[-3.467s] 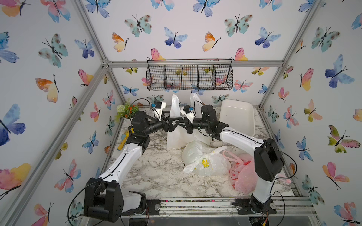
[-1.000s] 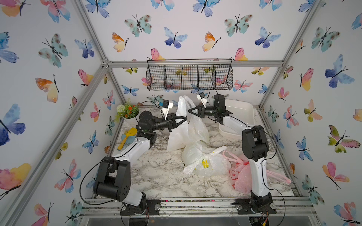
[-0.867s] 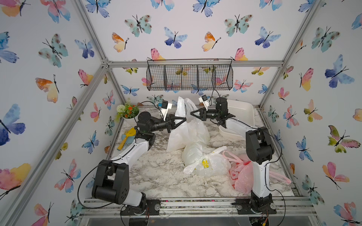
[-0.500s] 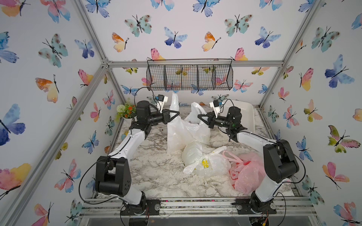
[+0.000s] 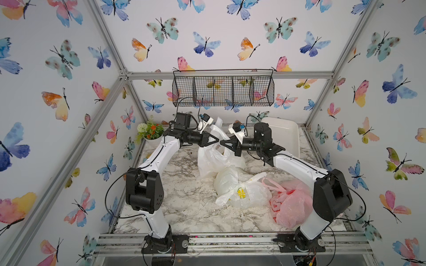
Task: Place the pears into plastic bags & tie knots
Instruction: Tie the plastic bag at the center of the board.
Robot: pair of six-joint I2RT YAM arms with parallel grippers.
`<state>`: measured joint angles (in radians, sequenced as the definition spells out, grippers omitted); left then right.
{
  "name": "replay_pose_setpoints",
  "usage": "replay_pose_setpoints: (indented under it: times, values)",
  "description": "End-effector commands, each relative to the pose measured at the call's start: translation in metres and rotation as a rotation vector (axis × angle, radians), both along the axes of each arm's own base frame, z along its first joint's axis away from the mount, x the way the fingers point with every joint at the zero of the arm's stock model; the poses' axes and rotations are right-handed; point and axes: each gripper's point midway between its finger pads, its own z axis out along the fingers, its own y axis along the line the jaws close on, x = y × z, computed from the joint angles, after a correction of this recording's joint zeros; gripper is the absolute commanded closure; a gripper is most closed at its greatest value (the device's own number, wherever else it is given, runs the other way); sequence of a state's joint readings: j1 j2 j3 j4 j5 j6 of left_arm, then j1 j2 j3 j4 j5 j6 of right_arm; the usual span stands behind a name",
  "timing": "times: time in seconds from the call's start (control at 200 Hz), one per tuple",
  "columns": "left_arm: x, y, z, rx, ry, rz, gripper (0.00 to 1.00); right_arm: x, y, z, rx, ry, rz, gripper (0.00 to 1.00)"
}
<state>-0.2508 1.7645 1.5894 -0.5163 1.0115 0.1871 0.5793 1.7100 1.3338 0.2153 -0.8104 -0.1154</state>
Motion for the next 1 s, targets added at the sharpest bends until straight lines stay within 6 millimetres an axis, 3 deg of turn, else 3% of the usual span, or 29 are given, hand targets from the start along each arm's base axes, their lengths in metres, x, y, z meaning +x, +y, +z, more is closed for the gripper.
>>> replay_pose_setpoints:
  times: [0.0, 0.185, 0.305, 0.4, 0.566, 0.726, 0.806, 0.996]
  values:
    - [-0.023, -0.001, 0.006, 0.008, -0.07, -0.115, 0.77, 0.003, -0.001, -0.023, -0.108, 0.026, -0.002, 0.97]
    - [-0.02, 0.002, 0.014, 0.011, -0.192, -0.131, 0.53, -0.004, 0.001, -0.022, -0.129, 0.029, 0.044, 0.97]
    - [-0.006, 0.008, 0.019, 0.017, -0.208, -0.105, 0.46, -0.01, 0.001, -0.023, -0.143, 0.03, 0.071, 0.97]
    - [0.003, 0.012, 0.027, 0.015, -0.207, -0.094, 0.45, -0.012, 0.001, -0.025, -0.15, 0.033, 0.082, 0.97]
    - [-0.001, 0.006, 0.038, -0.036, -0.214, -0.115, 0.45, -0.012, 0.006, -0.025, -0.149, 0.037, 0.097, 0.97]
    - [0.005, 0.005, 0.019, 0.001, -0.188, -0.093, 0.45, -0.015, 0.008, -0.017, -0.133, 0.028, 0.113, 0.97]
    - [0.009, 0.007, 0.014, 0.01, -0.182, -0.085, 0.5, -0.019, 0.006, -0.011, -0.117, 0.014, 0.113, 0.97]
    - [0.004, 0.006, 0.006, -0.001, -0.179, -0.121, 0.49, -0.05, 0.001, 0.005, -0.035, -0.029, 0.23, 0.97]
